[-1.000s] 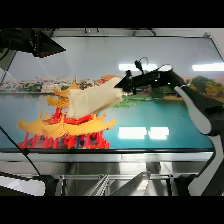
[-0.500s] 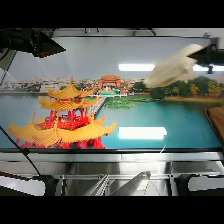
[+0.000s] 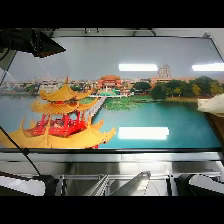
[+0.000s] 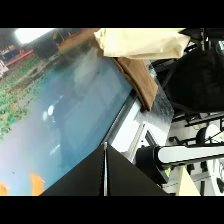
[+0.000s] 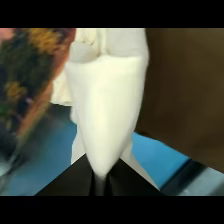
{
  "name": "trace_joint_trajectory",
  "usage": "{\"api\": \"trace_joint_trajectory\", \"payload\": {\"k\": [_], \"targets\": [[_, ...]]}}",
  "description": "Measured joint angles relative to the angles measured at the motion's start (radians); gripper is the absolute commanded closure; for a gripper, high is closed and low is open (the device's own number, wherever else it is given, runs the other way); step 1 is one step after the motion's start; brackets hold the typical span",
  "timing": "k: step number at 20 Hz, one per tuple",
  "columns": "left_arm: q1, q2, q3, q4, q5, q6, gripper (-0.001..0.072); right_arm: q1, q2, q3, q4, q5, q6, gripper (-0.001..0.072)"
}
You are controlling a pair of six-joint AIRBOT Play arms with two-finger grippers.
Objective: Fold the shirts.
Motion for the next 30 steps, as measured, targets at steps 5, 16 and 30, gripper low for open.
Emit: {"api": "trace_joint_trajectory", "payload": {"k": [5, 16, 30], "targets": [[-0.001, -0.003, 0.000, 0.006, 0.000, 0.000, 0.0703, -0.022, 0.049, -0.099, -0.295, 0.067, 0.080, 0.0696], [-0.054, -0.052, 0.000, 0.048, -0.045, 0.001, 0.0703, -0.026, 0.030, -0.440, -0.516, 0.038, 0.132, 0.0058], [0.074, 0.127, -0.180, 0.048, -0.021, 0.015, 0.0703, 0.324, 0.197, -0.368, -0.022, -0.134, -0.037, 0.0697]]}}
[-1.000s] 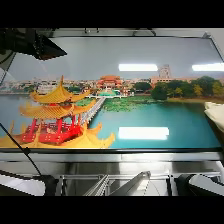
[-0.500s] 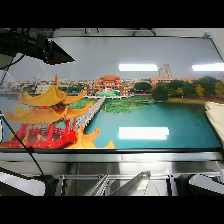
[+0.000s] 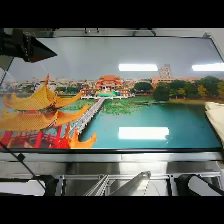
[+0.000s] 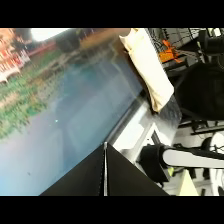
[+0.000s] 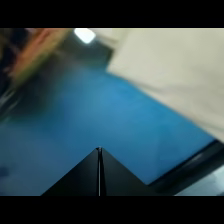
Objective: Fold the shirts.
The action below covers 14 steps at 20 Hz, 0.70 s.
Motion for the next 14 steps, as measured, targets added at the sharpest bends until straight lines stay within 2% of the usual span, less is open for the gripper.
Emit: {"api": "trace_joint_trajectory", "payload": {"k": [3, 5, 8, 11, 14], "targets": [[0.013, 0.198, -0.339, 0.003, 0.038, 0.074, 0.0702, 0.229, 0.163, -0.212, 0.134, -0.074, -0.074, 0.0697], [0.018, 0.339, -0.615, 0.005, 0.096, 0.129, 0.0679, 0.380, 0.259, -0.356, 0.177, -0.144, -0.102, 0.0697], [0.030, 0.498, -0.962, 0.008, 0.190, 0.188, 0.0683, 0.562, 0.341, -0.510, 0.216, -0.236, -0.124, 0.0697], [0.039, 0.593, -1.160, 0.007, 0.215, 0.240, 0.0685, 0.643, 0.362, -0.567, 0.235, -0.278, -0.132, 0.0697], [0.042, 0.636, -1.239, 0.003, 0.225, 0.263, 0.0685, 0.672, 0.368, -0.588, 0.249, -0.291, -0.136, 0.0696]]}}
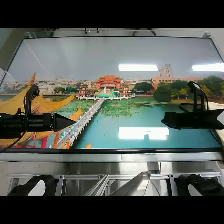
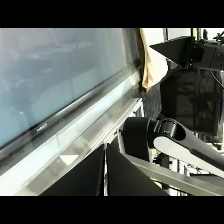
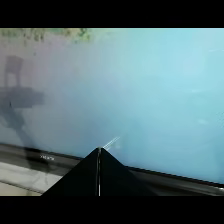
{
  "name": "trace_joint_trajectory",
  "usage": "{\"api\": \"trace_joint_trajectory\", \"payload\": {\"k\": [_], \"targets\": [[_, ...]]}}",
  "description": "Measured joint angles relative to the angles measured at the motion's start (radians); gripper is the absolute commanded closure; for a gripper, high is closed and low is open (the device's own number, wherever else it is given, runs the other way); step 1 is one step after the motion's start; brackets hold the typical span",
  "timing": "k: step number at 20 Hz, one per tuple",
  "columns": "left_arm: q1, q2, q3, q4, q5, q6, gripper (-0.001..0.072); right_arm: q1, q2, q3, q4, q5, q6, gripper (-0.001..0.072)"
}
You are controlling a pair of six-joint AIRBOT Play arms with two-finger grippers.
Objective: Fold the shirts.
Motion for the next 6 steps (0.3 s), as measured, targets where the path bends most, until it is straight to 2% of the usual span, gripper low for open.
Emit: {"api": "trace_joint_trajectory", "payload": {"k": [6], "targets": [[0.002, 0.021, -0.040, -0.004, 0.007, 0.013, 0.0684, 0.014, 0.002, -0.010, 0.008, -0.005, -0.003, 0.0696]]}}
